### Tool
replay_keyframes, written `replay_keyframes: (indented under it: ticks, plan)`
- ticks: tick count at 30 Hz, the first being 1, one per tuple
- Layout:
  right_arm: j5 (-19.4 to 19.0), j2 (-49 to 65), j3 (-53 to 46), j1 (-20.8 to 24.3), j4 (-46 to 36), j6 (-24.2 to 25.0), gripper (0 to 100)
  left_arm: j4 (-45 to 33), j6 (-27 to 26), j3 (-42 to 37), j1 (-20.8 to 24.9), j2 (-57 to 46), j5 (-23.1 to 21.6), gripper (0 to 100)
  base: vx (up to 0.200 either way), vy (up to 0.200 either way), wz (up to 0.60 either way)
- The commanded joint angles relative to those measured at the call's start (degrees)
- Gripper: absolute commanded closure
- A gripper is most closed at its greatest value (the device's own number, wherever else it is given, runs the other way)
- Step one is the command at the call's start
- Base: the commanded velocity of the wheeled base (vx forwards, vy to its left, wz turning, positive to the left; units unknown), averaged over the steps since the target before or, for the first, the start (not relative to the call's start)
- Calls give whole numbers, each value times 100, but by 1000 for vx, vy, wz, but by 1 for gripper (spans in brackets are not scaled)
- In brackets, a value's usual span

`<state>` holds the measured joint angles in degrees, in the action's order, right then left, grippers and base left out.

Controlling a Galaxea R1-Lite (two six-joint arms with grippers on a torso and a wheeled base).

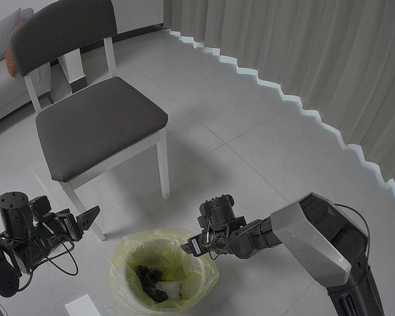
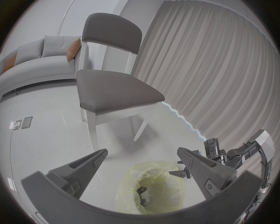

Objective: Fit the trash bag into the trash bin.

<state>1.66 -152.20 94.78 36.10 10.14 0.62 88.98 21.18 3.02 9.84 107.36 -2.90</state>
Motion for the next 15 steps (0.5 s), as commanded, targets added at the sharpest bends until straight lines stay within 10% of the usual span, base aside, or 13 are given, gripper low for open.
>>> replay_keyframes:
  ticks: [1,15]
  plan:
    - [1,-152,40,11,5,-36,100,102,1,5,1,-5,-9,0,0,0,0]
    - [1,-29,181,-76,5,-80,100,102,9,23,-17,66,-9,0,0,0,0]
